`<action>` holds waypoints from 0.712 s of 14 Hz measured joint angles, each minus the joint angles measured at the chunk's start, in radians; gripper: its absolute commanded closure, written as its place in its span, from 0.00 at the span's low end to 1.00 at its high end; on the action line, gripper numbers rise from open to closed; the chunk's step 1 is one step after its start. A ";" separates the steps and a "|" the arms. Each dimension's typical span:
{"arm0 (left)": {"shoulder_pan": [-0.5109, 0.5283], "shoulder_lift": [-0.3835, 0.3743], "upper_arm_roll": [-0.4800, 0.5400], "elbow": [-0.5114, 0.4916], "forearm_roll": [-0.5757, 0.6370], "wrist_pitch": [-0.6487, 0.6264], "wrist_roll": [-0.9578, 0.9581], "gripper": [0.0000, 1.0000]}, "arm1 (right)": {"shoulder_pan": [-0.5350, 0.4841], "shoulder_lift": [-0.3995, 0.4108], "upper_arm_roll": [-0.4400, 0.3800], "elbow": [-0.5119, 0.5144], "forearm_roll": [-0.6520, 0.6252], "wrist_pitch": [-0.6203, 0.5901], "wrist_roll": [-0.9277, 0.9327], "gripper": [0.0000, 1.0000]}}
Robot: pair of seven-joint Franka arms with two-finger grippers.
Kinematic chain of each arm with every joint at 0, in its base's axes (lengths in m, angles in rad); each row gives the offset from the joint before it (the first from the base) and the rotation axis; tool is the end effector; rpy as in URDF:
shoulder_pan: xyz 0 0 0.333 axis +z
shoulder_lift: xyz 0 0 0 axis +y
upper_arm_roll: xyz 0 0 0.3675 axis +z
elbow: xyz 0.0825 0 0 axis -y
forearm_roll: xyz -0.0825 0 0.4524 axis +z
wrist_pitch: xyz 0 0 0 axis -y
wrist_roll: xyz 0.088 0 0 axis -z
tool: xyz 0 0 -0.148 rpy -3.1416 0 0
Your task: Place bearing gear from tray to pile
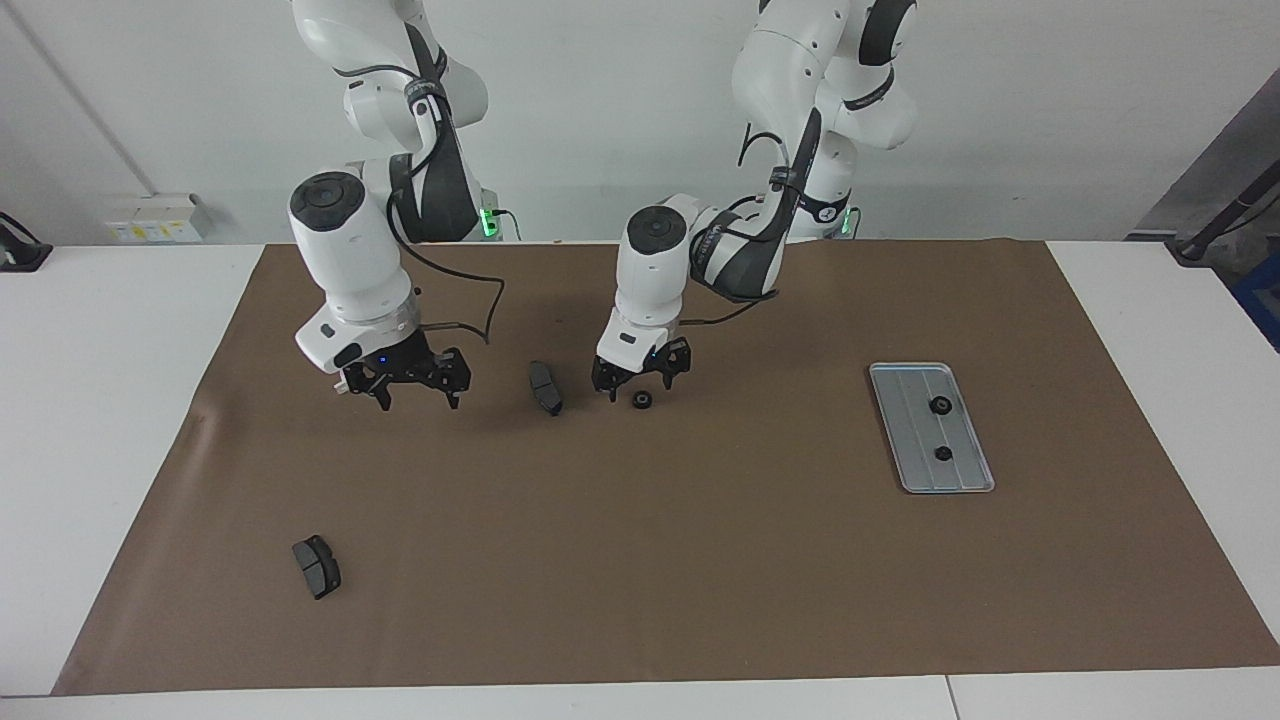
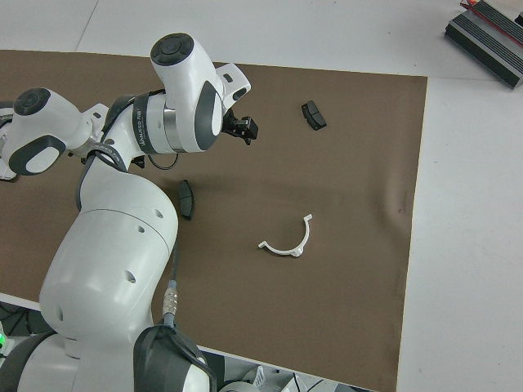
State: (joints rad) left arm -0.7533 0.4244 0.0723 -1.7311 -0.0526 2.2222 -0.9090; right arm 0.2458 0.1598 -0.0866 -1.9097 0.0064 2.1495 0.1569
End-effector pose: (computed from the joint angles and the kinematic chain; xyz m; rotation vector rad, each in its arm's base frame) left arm 0.5756 -0.4761 0.3119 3.0588 0.3860 0.0588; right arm 0.6673 0.1093 0.3987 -3.1345 -0.0010 -0.1269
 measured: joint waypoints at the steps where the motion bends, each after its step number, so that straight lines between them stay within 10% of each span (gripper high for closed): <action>1: 0.039 -0.014 0.010 0.005 0.000 -0.018 0.002 0.00 | 0.024 0.003 0.000 -0.008 0.000 0.020 0.025 0.00; 10: 0.527 -0.131 0.021 -0.022 0.000 -0.144 0.518 0.00 | 0.380 0.088 0.005 0.015 0.000 0.125 0.451 0.00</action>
State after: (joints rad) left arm -0.2260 0.2938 0.0935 -1.7533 -0.0522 2.0784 -0.3912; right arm 0.6256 0.2474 -0.0813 -1.8952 0.0064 2.2744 0.6076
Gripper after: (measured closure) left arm 0.000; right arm 0.000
